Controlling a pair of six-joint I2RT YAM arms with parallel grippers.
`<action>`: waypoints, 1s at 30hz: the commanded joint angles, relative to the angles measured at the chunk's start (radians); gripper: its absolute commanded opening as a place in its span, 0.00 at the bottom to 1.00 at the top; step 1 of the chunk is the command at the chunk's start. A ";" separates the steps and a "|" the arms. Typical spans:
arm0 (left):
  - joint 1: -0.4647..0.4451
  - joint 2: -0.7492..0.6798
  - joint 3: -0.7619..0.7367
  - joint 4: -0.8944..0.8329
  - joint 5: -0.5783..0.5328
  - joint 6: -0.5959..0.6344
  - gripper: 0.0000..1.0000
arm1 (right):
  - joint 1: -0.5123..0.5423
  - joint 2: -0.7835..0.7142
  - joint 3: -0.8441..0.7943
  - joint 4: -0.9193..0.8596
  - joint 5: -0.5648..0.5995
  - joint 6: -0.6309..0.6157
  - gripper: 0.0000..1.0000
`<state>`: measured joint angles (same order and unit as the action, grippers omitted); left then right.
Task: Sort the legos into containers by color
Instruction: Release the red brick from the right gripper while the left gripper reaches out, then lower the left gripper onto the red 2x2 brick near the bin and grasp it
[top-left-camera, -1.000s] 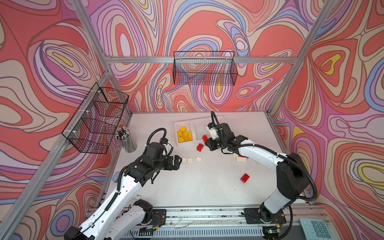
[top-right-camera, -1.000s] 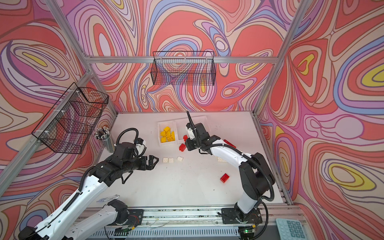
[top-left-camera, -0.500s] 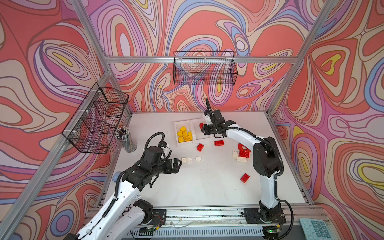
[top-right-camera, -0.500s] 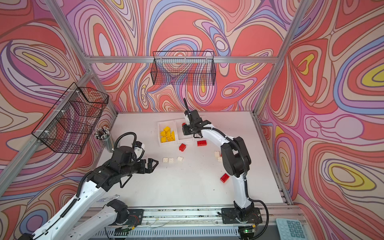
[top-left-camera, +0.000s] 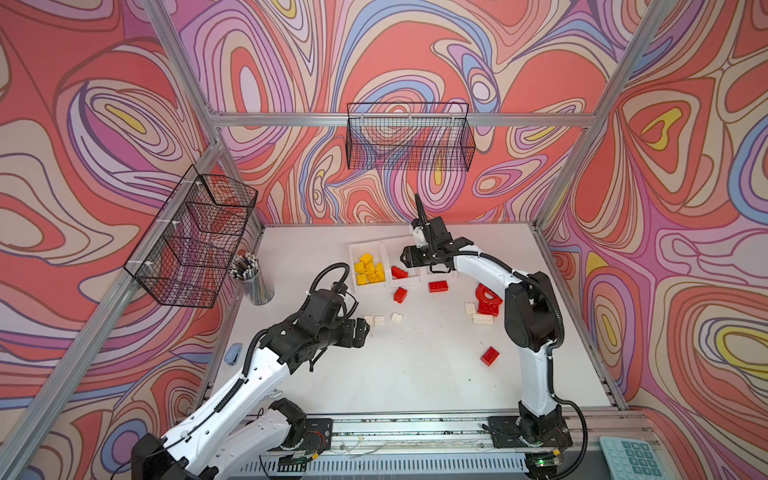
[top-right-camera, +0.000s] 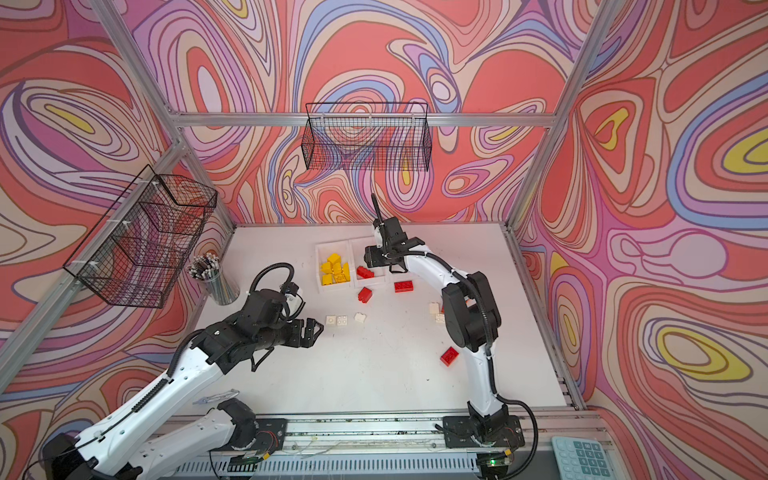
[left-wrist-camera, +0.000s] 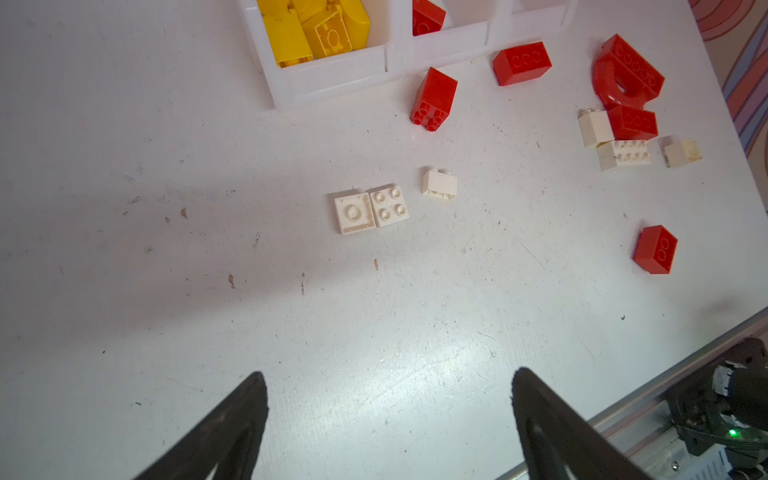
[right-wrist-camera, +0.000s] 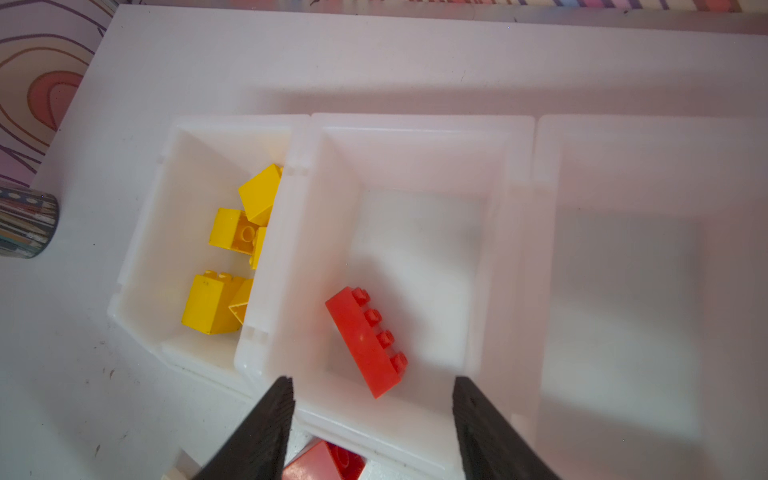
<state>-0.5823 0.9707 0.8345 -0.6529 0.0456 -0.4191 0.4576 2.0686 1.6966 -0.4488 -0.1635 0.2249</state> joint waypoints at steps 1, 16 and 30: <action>-0.023 0.080 0.061 0.026 -0.072 0.043 0.88 | -0.023 -0.176 -0.109 0.052 0.006 0.043 0.66; -0.112 0.634 0.325 0.221 -0.093 0.180 0.70 | -0.223 -0.920 -0.917 0.226 -0.164 0.248 0.74; -0.114 0.984 0.542 0.276 -0.100 0.224 0.67 | -0.231 -0.996 -1.053 0.239 -0.231 0.278 0.77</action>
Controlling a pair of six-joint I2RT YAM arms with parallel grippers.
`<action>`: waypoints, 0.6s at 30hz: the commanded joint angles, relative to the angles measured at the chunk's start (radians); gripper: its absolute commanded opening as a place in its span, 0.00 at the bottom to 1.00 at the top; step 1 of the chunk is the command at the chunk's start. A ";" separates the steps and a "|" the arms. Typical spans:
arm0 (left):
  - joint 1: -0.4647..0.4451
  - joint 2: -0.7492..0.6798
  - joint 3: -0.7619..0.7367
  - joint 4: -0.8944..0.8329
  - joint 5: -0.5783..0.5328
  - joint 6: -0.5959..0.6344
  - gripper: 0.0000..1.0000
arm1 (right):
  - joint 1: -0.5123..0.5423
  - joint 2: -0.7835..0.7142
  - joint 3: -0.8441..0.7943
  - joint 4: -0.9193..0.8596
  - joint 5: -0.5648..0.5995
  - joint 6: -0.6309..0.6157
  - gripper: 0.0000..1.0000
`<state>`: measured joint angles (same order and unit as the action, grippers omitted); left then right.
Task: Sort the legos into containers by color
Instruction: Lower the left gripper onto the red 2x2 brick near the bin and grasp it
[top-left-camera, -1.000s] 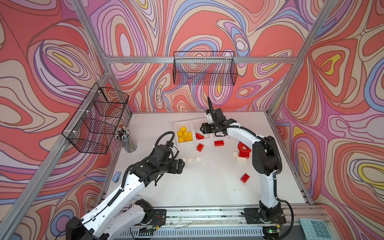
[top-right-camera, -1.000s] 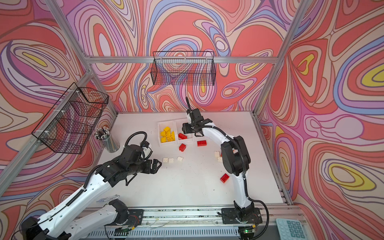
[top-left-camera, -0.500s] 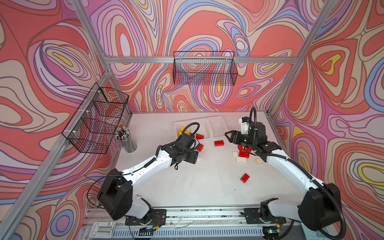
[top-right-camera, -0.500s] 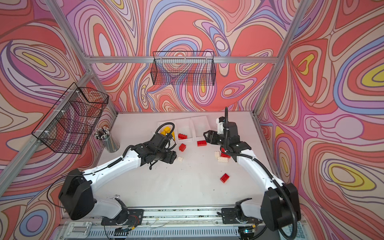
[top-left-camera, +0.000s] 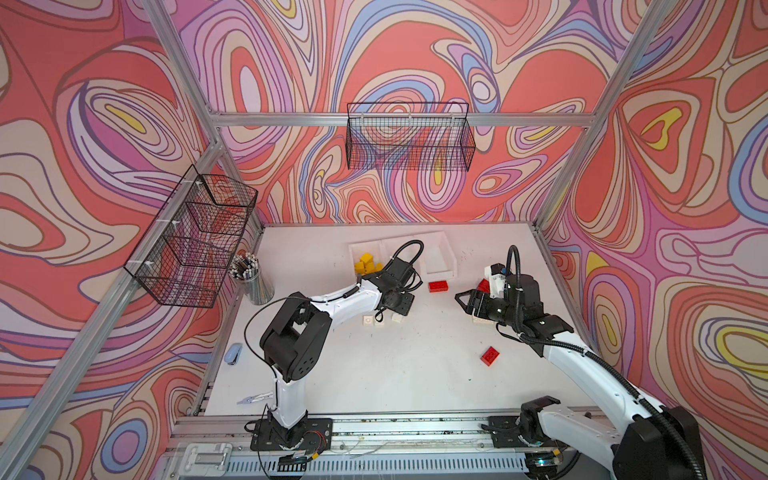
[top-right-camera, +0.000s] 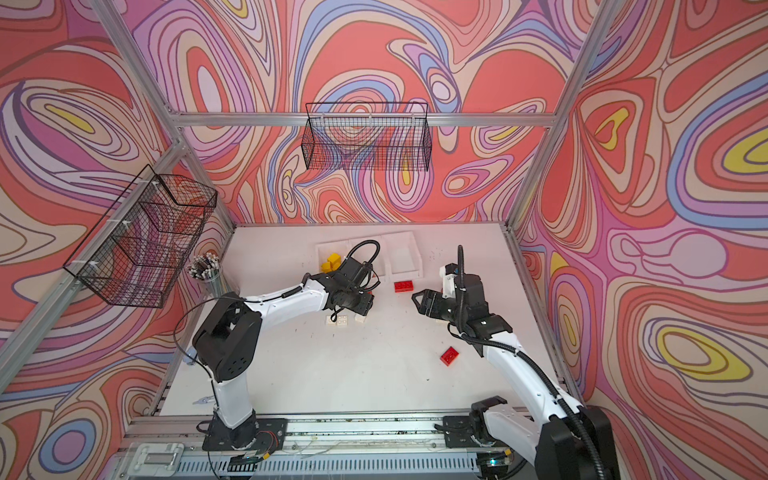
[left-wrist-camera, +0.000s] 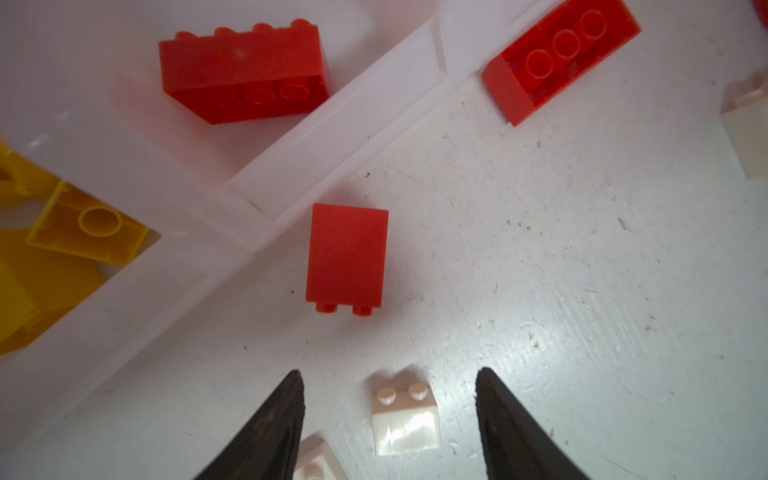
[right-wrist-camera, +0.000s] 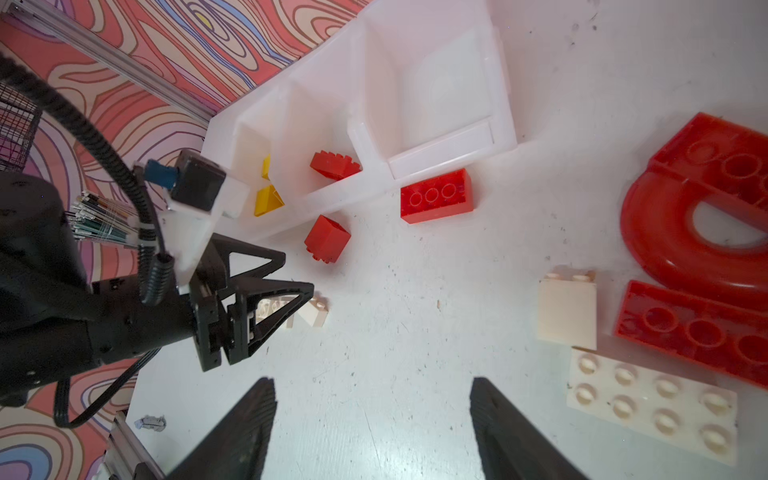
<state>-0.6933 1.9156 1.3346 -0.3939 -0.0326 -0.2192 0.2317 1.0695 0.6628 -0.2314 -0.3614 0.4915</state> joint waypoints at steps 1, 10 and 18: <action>-0.003 0.054 0.053 0.016 -0.029 0.025 0.67 | -0.005 0.002 -0.020 0.022 -0.041 0.010 0.77; 0.000 0.176 0.170 -0.019 -0.114 0.074 0.72 | -0.005 -0.002 -0.026 0.007 -0.096 -0.014 0.77; 0.002 0.233 0.229 -0.019 -0.104 0.076 0.73 | -0.004 0.017 -0.025 0.023 -0.109 -0.016 0.77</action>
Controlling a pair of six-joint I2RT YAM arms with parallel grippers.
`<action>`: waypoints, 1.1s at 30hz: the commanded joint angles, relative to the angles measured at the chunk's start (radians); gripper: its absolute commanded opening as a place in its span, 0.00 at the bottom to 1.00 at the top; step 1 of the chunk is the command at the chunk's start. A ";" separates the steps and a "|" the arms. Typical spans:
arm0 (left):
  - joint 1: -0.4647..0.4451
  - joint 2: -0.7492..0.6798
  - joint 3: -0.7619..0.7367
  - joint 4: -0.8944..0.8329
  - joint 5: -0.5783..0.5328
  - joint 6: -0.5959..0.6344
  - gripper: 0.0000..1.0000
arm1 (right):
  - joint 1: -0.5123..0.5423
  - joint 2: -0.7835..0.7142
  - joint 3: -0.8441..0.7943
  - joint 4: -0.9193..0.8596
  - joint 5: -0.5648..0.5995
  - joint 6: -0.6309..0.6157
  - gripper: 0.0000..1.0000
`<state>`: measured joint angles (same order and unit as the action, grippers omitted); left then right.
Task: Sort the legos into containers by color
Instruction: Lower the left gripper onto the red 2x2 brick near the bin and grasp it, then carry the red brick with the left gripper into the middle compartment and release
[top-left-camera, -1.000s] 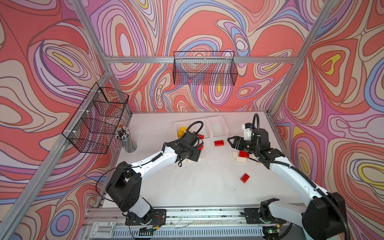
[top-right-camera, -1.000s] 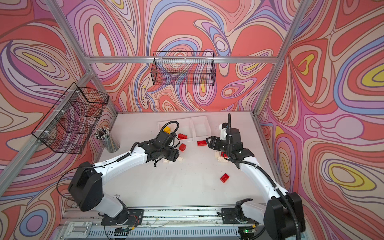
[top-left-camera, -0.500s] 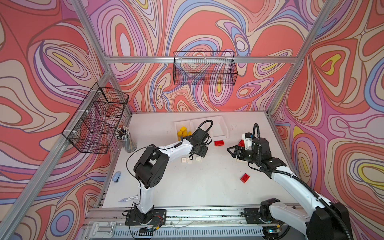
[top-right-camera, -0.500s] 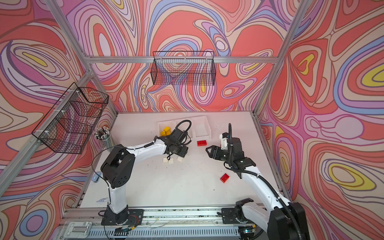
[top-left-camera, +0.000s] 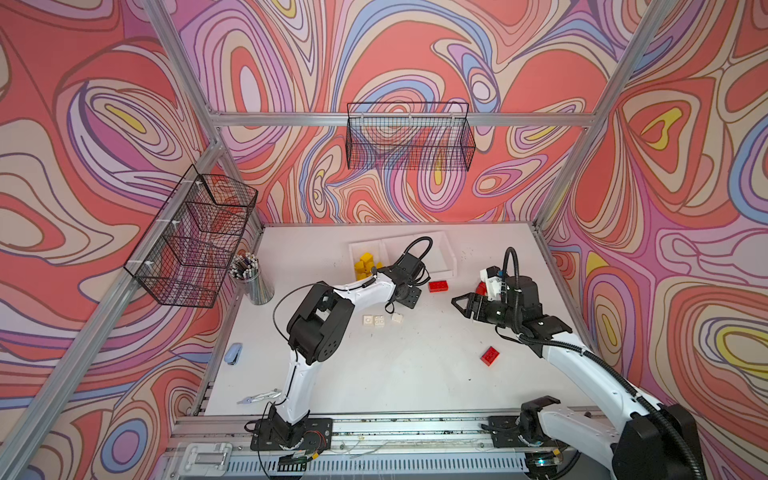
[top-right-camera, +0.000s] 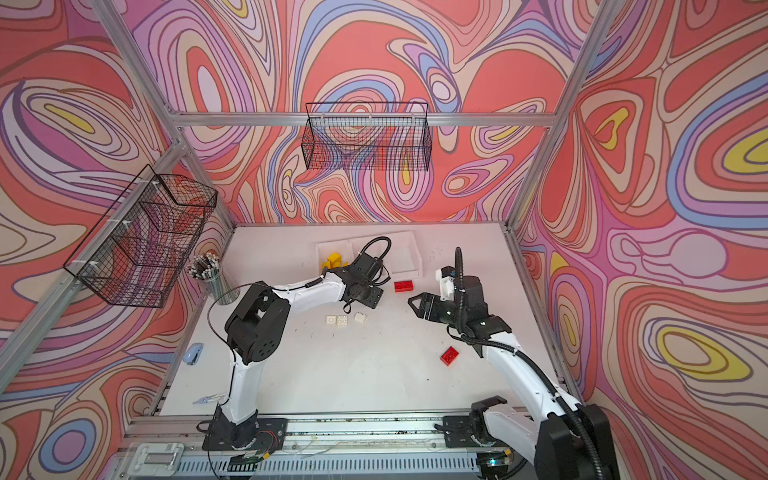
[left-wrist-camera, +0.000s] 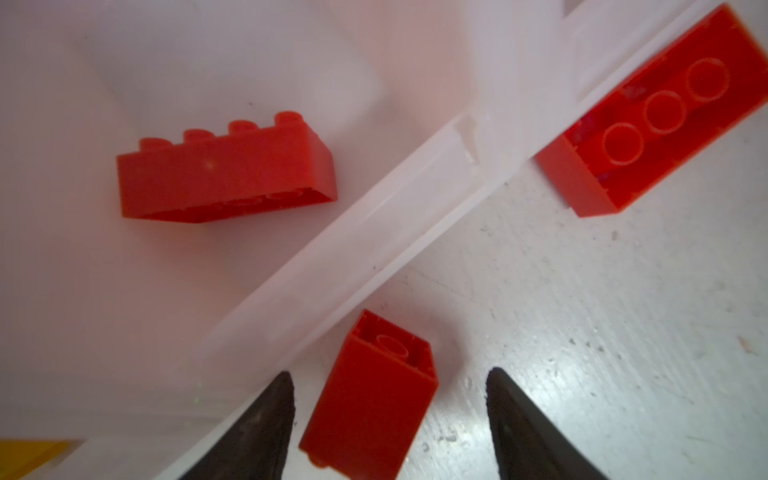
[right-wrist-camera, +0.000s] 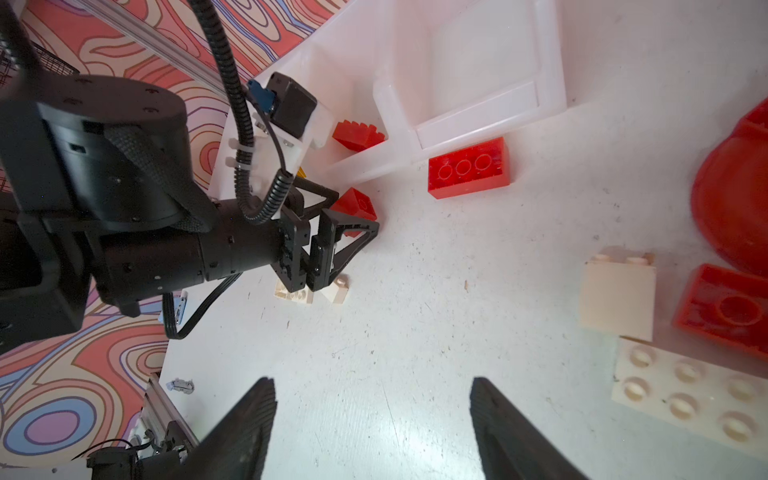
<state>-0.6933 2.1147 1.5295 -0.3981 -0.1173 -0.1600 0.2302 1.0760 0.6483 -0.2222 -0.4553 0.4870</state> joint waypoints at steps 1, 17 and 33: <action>0.003 0.038 0.037 -0.012 -0.015 0.016 0.73 | -0.004 0.010 -0.010 0.014 -0.016 -0.012 0.77; 0.003 -0.027 -0.013 0.001 0.019 0.009 0.34 | -0.002 0.001 -0.026 0.011 -0.012 -0.010 0.77; 0.038 -0.163 0.151 -0.147 0.086 -0.023 0.28 | -0.002 0.009 -0.045 -0.017 0.045 -0.030 0.77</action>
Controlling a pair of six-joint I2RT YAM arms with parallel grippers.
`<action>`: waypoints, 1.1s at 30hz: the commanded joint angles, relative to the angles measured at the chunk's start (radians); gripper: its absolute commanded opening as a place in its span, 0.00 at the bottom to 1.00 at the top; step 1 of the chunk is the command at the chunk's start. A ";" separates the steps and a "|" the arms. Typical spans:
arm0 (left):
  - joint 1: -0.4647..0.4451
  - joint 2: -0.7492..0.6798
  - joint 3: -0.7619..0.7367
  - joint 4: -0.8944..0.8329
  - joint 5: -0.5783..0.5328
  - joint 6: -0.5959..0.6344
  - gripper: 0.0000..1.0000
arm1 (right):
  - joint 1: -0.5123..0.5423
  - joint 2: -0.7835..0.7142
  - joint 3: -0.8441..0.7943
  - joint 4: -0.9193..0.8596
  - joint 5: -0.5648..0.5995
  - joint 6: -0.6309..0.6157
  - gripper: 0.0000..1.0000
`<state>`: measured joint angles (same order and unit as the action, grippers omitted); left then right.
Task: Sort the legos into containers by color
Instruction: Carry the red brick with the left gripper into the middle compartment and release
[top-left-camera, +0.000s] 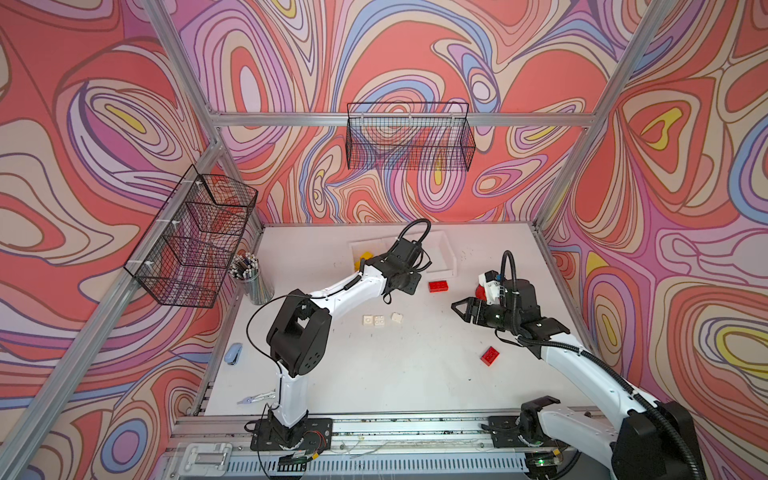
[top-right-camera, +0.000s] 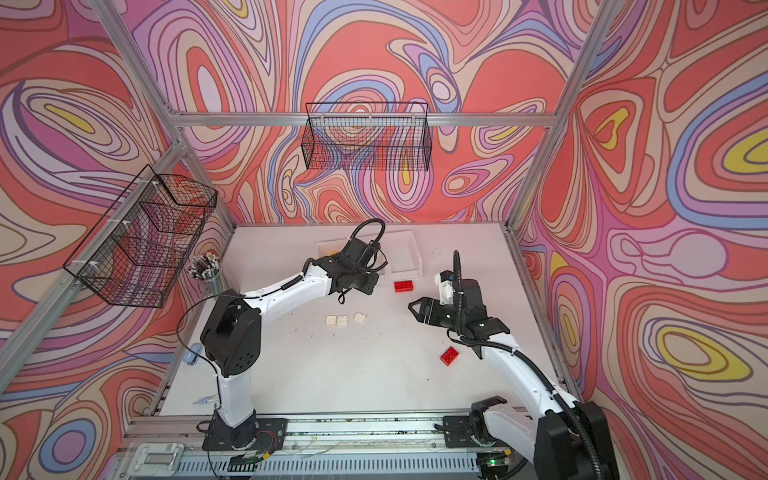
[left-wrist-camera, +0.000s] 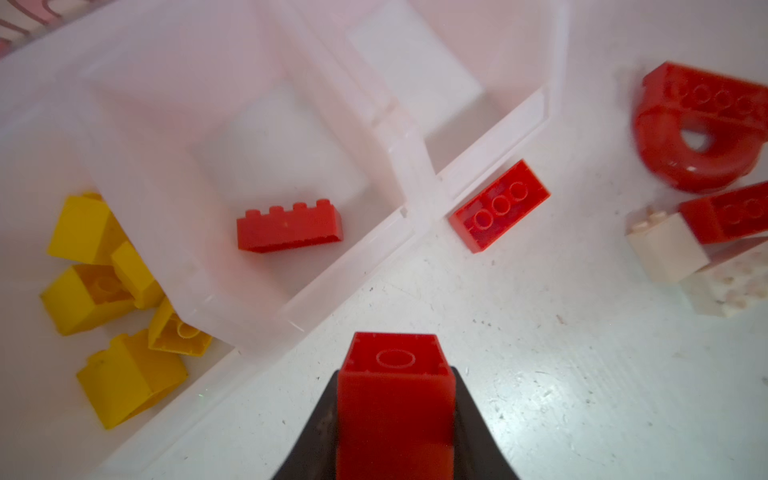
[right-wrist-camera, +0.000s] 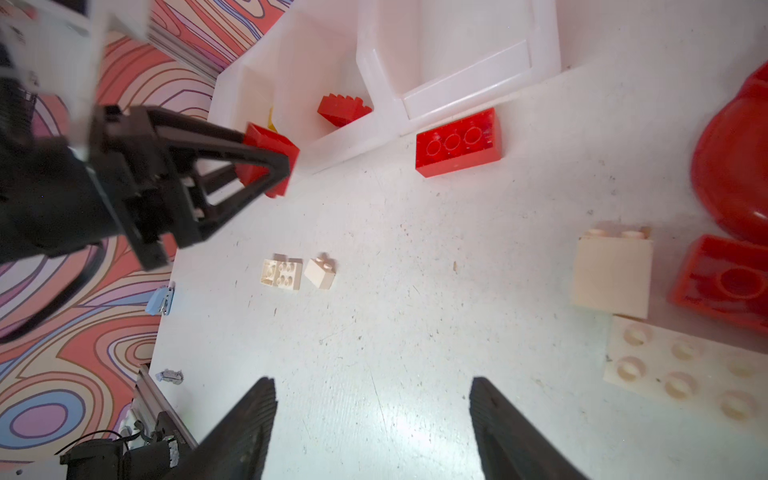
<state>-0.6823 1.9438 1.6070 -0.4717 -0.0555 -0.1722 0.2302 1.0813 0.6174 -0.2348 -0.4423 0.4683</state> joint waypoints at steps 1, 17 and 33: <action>0.038 0.029 0.114 -0.096 0.028 -0.010 0.28 | -0.002 0.003 -0.016 -0.001 0.036 -0.011 0.77; 0.131 0.350 0.484 -0.223 0.073 -0.031 0.29 | 0.001 -0.011 -0.011 -0.035 0.130 -0.040 0.77; 0.154 0.227 0.428 -0.239 0.019 -0.001 0.72 | 0.131 0.075 0.073 -0.099 0.381 -0.083 0.79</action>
<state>-0.5339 2.2803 2.0579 -0.6743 -0.0055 -0.2012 0.3119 1.1217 0.6449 -0.3031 -0.1841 0.4099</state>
